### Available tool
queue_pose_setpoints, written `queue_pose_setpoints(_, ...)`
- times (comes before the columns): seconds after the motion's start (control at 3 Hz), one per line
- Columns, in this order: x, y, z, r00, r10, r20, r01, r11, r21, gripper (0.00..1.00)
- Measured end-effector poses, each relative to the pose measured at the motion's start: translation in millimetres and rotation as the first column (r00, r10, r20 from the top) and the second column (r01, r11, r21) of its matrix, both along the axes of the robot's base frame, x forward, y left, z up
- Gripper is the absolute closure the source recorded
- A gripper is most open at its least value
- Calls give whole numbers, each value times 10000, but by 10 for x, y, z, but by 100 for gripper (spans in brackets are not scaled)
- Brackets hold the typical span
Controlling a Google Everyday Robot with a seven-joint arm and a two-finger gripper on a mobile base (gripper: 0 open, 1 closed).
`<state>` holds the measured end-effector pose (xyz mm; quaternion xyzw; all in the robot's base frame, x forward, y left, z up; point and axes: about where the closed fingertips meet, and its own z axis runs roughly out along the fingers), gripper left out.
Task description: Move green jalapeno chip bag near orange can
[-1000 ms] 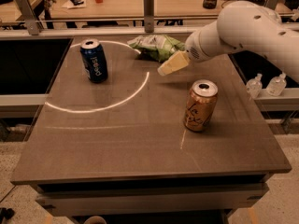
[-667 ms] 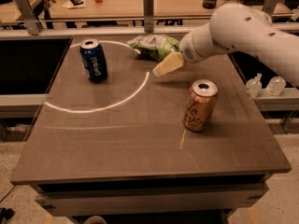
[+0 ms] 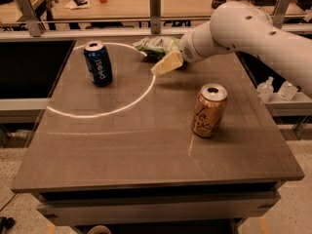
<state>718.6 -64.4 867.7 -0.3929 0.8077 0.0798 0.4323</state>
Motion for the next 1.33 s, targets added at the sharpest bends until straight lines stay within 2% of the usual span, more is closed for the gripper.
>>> queue_pose_setpoints(0.67, 184, 59, 36, 9990, 99, 425, -103, 9999, 102, 0)
queue_pose_setpoints(1.0, 274, 27, 68, 9978, 102, 651, -110, 9999, 111, 18)
queue_pose_setpoints(1.33, 300, 8, 94, 9969, 181, 772, -194, 9997, 167, 41)
